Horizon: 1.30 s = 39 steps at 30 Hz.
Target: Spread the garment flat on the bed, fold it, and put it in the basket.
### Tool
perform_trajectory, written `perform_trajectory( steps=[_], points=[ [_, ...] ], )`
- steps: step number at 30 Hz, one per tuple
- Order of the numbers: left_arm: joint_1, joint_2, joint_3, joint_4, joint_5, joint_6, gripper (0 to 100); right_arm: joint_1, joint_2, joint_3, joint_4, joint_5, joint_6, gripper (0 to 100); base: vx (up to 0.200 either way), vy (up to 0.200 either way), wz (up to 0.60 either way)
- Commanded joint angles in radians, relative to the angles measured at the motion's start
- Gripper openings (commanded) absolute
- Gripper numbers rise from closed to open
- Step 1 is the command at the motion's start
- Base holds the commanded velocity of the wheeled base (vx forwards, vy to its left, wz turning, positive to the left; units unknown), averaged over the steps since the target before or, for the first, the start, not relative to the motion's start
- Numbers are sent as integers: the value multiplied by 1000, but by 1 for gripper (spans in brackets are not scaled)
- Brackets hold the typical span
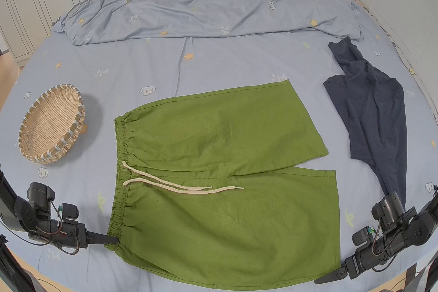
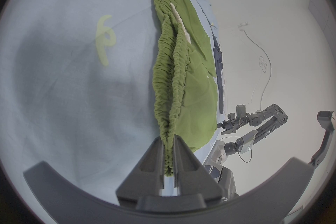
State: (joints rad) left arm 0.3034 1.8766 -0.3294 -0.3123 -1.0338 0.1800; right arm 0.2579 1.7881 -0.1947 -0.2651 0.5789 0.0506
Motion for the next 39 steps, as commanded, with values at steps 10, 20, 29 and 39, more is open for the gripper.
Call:
perform_trajectory(
  steps=[10,20,29,39],
  points=[
    [5,-1,-4,-1,0,-1,0,43,31,-15,-3,6,14,100,0,0,0],
    [13,-1,0,-2,0,1,0,11,34,-6,-3,-2,12,0,0,0,0],
    [37,-1,4,1,0,1,0,-26,30,24,-2,-7,8,0,0,0,0],
    [75,-76,73,32,3,6,0,11,-73,64,10,-42,9,0,0,0,0]
  ],
)
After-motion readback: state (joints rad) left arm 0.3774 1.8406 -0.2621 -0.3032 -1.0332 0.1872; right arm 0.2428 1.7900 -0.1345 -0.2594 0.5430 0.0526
